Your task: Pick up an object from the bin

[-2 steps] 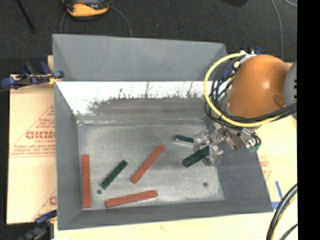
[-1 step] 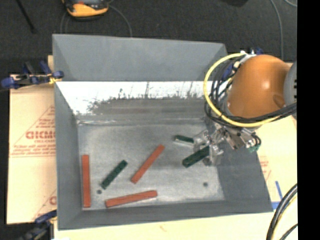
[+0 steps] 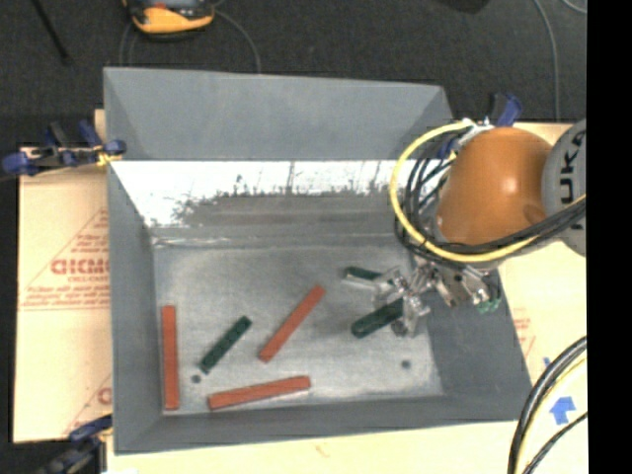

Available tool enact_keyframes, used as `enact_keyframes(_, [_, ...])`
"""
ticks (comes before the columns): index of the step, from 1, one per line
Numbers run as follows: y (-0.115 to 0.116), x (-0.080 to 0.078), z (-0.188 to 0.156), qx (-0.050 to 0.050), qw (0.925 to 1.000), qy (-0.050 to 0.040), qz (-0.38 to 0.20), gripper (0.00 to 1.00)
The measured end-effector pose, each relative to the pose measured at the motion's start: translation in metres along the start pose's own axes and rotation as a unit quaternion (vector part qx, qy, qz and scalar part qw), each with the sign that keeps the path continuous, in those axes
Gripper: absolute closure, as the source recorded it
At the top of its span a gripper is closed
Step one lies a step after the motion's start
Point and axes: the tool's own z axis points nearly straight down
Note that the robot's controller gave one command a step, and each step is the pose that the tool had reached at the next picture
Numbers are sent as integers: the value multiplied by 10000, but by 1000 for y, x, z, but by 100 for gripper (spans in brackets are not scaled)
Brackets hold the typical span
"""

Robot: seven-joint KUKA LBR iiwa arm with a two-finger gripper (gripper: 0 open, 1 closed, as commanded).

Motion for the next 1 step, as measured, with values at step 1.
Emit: enact_keyframes(1, [-21,29,-137,7,9550,1,-2967,100])
